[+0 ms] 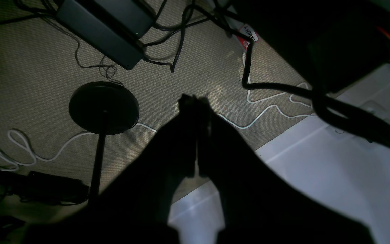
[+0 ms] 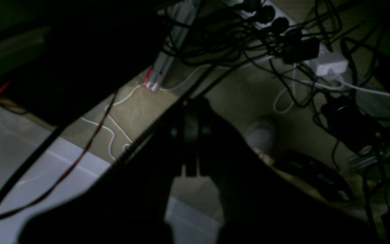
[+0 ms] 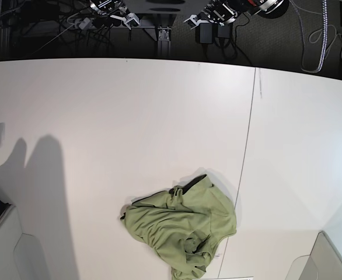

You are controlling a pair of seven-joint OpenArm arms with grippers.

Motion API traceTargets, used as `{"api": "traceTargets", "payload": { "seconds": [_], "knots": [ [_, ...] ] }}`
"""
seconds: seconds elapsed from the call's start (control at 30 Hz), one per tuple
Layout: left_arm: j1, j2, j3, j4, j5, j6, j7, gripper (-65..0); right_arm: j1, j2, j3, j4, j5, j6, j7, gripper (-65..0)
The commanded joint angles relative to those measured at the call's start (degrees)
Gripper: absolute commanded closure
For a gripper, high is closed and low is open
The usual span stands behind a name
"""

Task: Layout the t-shirt on the table in an organized manner, then fold the t-shirt properly

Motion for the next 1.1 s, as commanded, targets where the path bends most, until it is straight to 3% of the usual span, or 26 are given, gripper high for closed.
{"api": "traceTargets", "payload": {
  "seconds": [0.0,1.07],
  "knots": [
    [0.2,0.3,0.0,0.3,0.1,-0.6,-0.2,0.0,-0.3,0.1,-0.1,0.4,-0.1,0.6,0.4,0.0],
    [1.3,0.3,0.0,0.3,0.0,-0.6,-0.6,0.0,-0.5,0.1,-0.1,0.4,0.1,0.7,0.4,0.0]
  ]
}}
